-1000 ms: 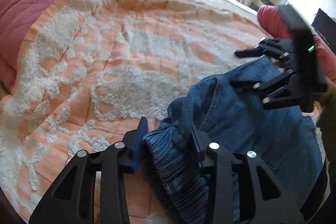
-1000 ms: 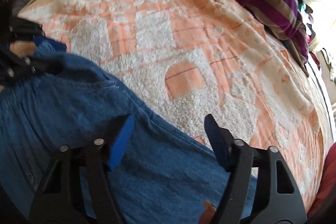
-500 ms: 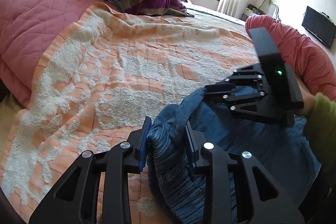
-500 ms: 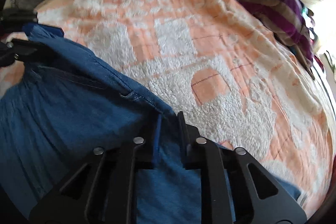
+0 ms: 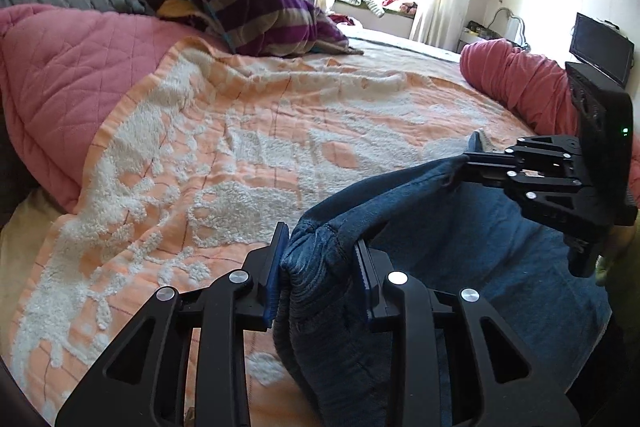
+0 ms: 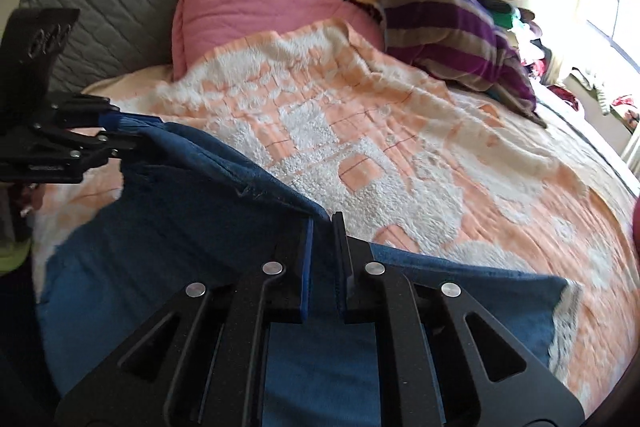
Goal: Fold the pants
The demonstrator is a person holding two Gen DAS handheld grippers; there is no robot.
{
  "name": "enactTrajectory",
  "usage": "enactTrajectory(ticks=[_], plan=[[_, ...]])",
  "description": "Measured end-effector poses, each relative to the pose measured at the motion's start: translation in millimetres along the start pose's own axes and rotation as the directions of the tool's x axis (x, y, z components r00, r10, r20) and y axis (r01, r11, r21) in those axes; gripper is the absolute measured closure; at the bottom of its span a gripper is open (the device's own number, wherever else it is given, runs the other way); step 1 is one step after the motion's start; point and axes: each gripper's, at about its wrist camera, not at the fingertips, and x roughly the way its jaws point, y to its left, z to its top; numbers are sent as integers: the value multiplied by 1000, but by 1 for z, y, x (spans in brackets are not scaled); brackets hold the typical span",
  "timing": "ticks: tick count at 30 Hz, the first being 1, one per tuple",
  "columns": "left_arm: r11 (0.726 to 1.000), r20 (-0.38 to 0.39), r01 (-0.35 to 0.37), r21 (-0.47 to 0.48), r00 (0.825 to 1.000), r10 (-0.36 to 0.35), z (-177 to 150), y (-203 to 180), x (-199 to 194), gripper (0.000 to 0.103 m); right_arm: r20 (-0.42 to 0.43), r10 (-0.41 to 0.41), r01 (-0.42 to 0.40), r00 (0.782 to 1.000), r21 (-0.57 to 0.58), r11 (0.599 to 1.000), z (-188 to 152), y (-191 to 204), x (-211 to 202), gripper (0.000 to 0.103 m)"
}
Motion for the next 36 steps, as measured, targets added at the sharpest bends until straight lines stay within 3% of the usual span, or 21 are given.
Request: enactTrajectory(ticks=[11, 20, 28, 36], plan=[[992, 85, -23, 123, 996, 13, -29, -49, -56, 74, 52, -7, 6, 999, 26, 1000, -52, 42, -91, 99], [991, 4, 7, 131, 1000, -7, -71, -60, -81, 74, 35, 65, -67, 997, 58, 996, -107, 91, -123, 99], [986, -85, -29, 164, 995, 43, -97, -66, -89, 71, 42, 128, -130, 991, 45, 991, -128, 123, -135, 99], [984, -150, -67, 163, 984, 92, -110, -63, -91, 61, 14, 116, -116, 993, -2, 993, -139, 138, -128, 99]])
